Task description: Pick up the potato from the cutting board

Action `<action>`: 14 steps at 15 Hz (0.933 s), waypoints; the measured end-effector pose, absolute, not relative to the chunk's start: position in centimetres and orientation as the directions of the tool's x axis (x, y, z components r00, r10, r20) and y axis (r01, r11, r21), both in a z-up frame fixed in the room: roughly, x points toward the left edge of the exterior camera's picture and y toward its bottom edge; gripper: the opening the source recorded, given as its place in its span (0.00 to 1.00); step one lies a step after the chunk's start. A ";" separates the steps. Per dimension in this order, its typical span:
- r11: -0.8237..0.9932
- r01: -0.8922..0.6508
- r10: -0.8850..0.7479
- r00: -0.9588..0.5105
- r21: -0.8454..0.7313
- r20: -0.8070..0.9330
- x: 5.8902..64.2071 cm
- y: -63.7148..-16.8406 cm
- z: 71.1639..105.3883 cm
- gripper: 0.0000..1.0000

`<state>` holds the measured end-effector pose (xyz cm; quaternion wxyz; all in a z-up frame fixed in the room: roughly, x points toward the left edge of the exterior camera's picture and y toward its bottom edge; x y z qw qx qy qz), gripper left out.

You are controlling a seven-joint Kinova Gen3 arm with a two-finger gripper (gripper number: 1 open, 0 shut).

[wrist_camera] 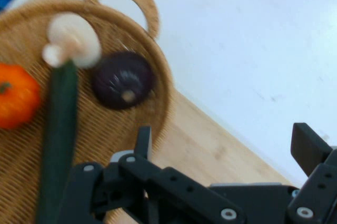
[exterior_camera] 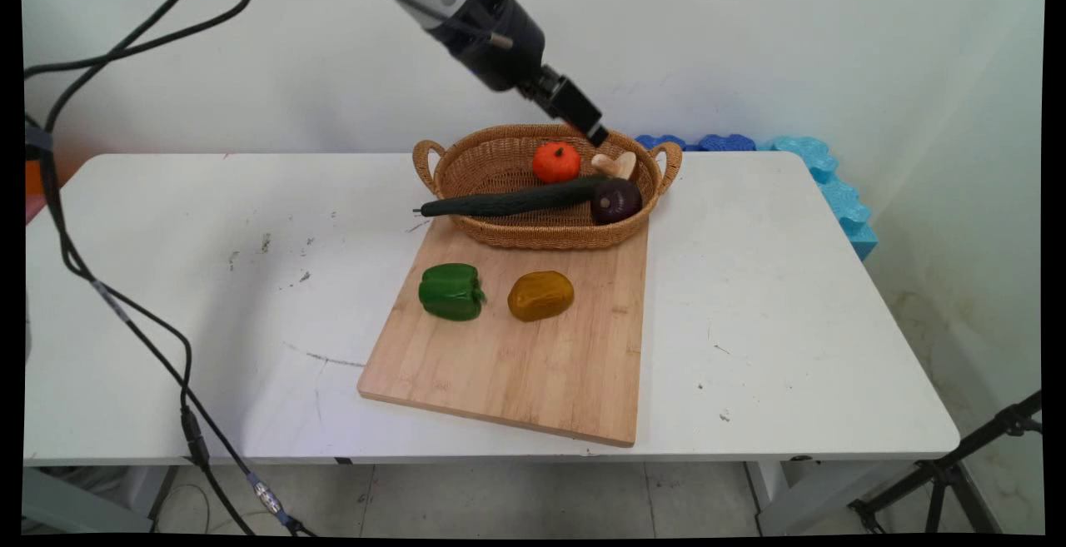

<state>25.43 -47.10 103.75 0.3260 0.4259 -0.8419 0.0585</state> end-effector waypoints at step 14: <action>0.629 -0.764 -0.720 -0.503 0.143 0.478 25.4 -41.1 92.2 1.00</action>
